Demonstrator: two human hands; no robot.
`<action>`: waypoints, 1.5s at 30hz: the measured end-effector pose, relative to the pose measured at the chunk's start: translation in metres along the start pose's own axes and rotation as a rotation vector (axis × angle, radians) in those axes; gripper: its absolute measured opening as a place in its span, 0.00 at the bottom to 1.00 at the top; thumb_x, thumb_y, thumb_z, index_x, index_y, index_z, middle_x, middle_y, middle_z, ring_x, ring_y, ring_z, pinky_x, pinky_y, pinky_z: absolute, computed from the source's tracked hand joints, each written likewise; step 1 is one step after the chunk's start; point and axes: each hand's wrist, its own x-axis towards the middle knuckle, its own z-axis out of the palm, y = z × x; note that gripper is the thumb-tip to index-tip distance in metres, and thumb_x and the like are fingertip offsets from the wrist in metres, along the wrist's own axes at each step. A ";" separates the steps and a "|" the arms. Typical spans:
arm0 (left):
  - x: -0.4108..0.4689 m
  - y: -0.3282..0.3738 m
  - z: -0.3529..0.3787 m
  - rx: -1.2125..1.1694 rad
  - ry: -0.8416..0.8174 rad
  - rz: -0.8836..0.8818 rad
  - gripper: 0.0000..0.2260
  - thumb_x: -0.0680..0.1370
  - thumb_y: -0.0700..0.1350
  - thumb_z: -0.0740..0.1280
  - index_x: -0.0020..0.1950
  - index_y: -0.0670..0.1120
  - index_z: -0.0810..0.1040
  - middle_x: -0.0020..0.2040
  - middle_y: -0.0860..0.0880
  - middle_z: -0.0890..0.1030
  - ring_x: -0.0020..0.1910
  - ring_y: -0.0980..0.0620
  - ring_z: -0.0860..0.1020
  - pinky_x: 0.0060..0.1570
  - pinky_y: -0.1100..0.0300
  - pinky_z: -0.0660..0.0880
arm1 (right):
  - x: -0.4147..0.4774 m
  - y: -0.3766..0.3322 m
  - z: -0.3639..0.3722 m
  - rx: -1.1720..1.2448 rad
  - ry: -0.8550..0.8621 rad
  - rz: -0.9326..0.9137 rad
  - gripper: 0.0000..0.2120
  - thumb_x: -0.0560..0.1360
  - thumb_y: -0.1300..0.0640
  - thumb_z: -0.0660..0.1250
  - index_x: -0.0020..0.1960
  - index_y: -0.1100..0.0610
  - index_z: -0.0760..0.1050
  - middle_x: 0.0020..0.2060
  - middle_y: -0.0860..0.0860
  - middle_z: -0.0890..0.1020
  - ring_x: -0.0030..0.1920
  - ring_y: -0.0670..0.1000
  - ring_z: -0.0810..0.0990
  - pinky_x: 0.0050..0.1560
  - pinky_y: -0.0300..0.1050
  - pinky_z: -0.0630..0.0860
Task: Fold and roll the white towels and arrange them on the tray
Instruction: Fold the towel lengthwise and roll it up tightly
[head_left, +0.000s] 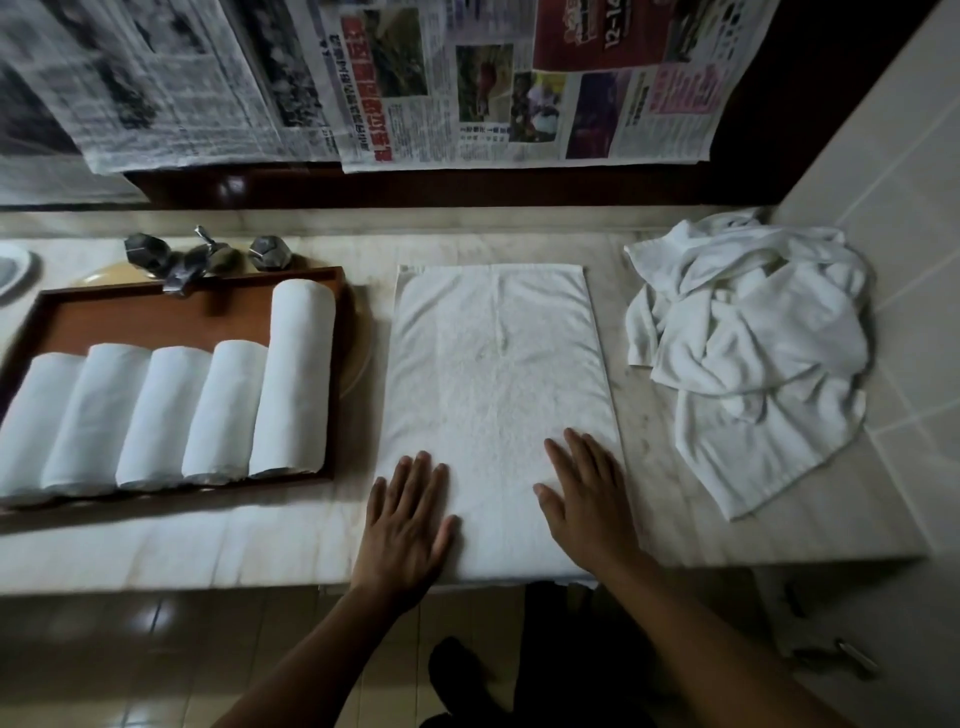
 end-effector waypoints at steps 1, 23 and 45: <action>0.000 0.000 -0.001 -0.012 0.002 -0.003 0.31 0.84 0.62 0.51 0.84 0.52 0.52 0.85 0.48 0.49 0.83 0.48 0.46 0.79 0.44 0.47 | 0.003 0.001 -0.001 -0.002 -0.002 0.002 0.29 0.80 0.39 0.61 0.77 0.52 0.70 0.78 0.55 0.67 0.77 0.59 0.65 0.74 0.59 0.65; 0.141 0.158 -0.017 -0.272 0.156 -0.284 0.23 0.78 0.51 0.70 0.72 0.49 0.71 0.67 0.47 0.73 0.65 0.45 0.71 0.59 0.53 0.70 | 0.275 0.098 -0.062 0.263 -0.132 0.075 0.18 0.81 0.53 0.64 0.70 0.58 0.73 0.65 0.60 0.76 0.66 0.62 0.74 0.67 0.54 0.71; 0.218 0.239 0.010 -0.071 0.000 -0.346 0.22 0.71 0.64 0.64 0.56 0.50 0.75 0.54 0.47 0.75 0.49 0.43 0.73 0.45 0.48 0.75 | 0.397 0.129 -0.107 0.460 -0.214 0.100 0.05 0.77 0.58 0.64 0.50 0.50 0.78 0.38 0.49 0.81 0.42 0.52 0.80 0.41 0.43 0.73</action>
